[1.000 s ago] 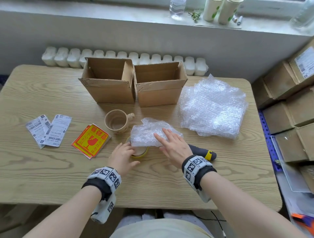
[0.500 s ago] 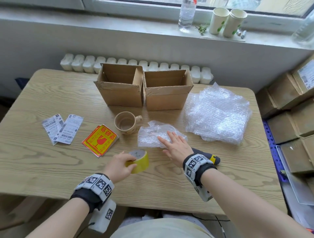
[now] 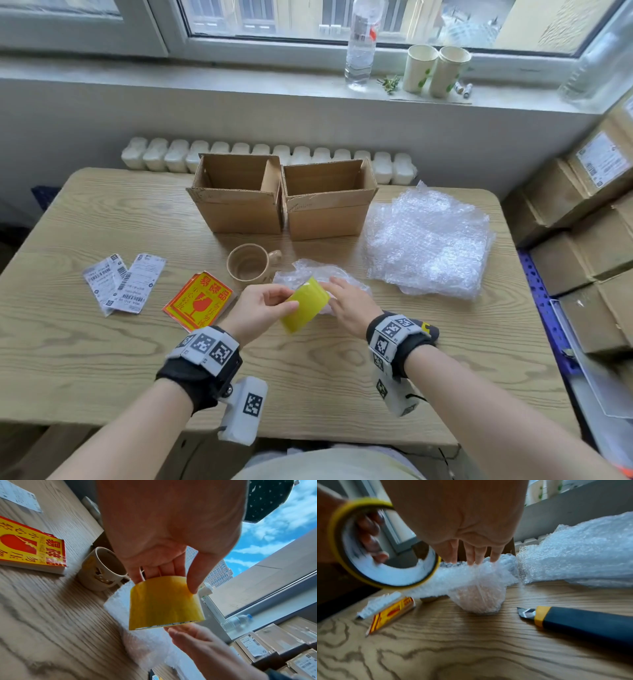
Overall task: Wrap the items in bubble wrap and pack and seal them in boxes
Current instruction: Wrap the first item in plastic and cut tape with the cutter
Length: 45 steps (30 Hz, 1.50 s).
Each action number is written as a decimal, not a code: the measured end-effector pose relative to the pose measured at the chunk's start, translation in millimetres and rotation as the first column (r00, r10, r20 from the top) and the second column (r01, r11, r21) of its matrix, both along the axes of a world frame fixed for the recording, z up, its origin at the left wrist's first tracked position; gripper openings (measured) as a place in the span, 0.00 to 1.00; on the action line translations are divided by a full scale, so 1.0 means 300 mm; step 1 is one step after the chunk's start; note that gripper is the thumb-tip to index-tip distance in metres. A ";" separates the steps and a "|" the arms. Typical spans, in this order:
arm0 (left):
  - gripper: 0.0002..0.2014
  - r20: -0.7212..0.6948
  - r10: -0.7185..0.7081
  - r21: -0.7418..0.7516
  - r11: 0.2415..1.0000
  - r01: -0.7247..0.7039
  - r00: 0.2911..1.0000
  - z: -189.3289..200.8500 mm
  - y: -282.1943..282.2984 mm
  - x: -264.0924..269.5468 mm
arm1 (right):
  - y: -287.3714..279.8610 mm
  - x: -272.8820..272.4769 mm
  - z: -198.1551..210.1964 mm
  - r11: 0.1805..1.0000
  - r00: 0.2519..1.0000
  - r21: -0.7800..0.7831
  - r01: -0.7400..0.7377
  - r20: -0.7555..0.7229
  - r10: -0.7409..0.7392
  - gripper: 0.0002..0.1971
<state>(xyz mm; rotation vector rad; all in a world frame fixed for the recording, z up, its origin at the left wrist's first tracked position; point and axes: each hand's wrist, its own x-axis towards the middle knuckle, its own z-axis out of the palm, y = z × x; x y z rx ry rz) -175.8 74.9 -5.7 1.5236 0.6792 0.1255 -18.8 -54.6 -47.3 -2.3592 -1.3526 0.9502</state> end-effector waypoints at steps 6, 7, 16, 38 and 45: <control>0.05 -0.027 0.021 0.072 0.997 -0.019 0.999 -0.043 -0.013 0.056 | -0.011 -0.001 0.114 0.951 0.973 0.255 0.176 -0.189 -0.130 0.24; 0.03 -0.031 0.017 0.075 0.997 -0.014 0.999 -0.048 -0.016 0.062 | -0.016 -0.005 0.125 0.950 0.977 0.269 0.160 -0.179 -0.114 0.26; 0.05 -0.070 -0.022 0.157 0.987 0.033 0.997 -0.065 -0.034 0.112 | 0.002 -0.046 0.089 0.856 0.945 0.401 0.326 -0.133 -0.297 0.13; 0.07 -0.115 0.068 0.230 0.972 -0.040 0.991 -0.114 0.016 0.177 | 0.039 0.015 0.114 0.800 0.822 0.248 0.546 -0.342 -0.455 0.05; 0.10 -0.105 -0.027 0.200 0.979 0.048 0.994 -0.100 -0.006 0.152 | 0.055 0.009 0.076 0.728 0.770 0.280 0.625 -0.369 -0.520 0.05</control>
